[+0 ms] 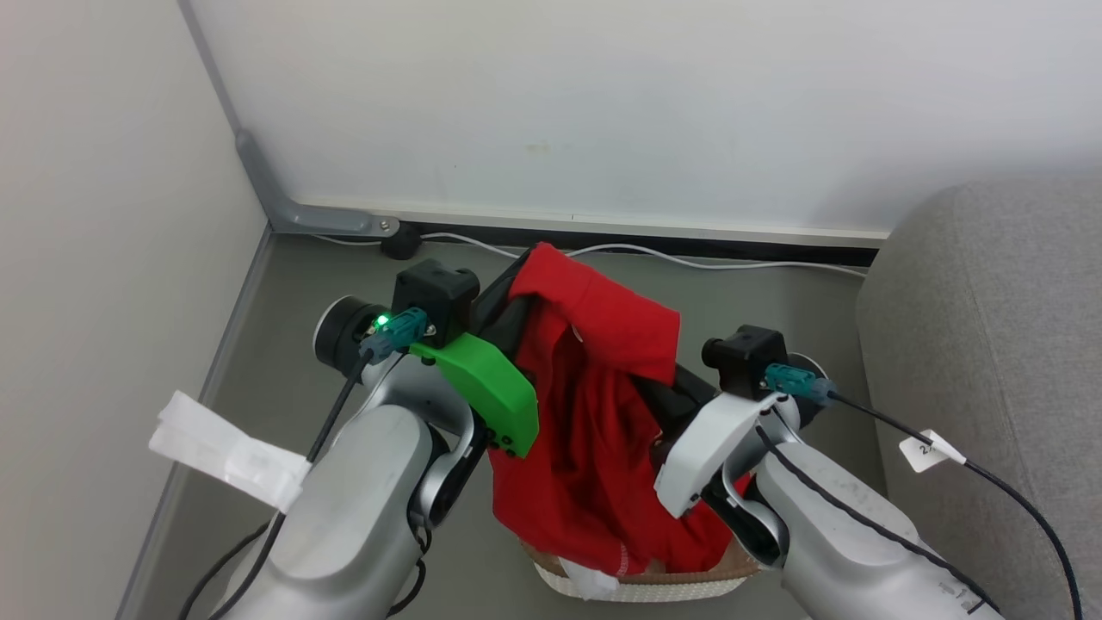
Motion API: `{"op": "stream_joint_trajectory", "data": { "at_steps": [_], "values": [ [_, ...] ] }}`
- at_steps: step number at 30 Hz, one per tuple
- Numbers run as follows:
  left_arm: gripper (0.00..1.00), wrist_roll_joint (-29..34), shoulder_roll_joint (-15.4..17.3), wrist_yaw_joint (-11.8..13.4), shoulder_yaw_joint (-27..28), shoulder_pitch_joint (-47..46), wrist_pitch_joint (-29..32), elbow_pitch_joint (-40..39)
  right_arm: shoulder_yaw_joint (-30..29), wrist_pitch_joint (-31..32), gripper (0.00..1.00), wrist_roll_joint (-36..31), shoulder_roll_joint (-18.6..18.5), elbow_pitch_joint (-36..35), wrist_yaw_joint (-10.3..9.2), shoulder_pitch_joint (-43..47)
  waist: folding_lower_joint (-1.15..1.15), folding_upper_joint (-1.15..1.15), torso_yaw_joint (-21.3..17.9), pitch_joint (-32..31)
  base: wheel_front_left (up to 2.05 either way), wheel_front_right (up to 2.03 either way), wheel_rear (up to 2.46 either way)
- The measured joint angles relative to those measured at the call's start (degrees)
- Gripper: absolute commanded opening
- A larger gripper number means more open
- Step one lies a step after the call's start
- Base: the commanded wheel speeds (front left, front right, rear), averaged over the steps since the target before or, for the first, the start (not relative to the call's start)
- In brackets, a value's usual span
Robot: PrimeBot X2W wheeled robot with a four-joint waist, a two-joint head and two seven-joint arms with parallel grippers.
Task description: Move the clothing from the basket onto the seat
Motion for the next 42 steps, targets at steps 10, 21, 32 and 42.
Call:
{"op": "stream_joint_trajectory", "data": {
  "at_steps": [10,21,32,42],
  "values": [
    [1.00,-2.50,0.55,1.14,2.53,4.06,-3.66,-0.80,-5.42,0.00,0.00,0.49,-1.34,-3.92,-0.09,0.20,0.00,0.00,-4.26,-0.25,0.00,0.00,0.00],
    [1.00,-2.49,1.30,1.10,1.36,8.05,-5.99,-1.69,-11.40,0.00,0.00,-0.15,-7.15,-8.92,-2.57,0.26,0.00,0.00,-10.18,-0.31,0.00,0.00,0.00],
    [1.00,-2.41,2.08,0.42,-0.70,11.62,-6.95,-2.58,-14.19,0.00,0.00,-0.18,-11.09,-13.43,-4.21,0.89,0.00,0.00,-17.42,-0.05,0.00,0.00,0.00],
    [1.00,-1.89,2.07,0.09,-1.38,12.47,-7.48,-3.52,-15.66,0.59,0.00,0.51,-12.93,-16.52,-4.15,2.01,0.00,0.00,-23.74,0.92,0.00,0.00,0.00]
  ]
}}
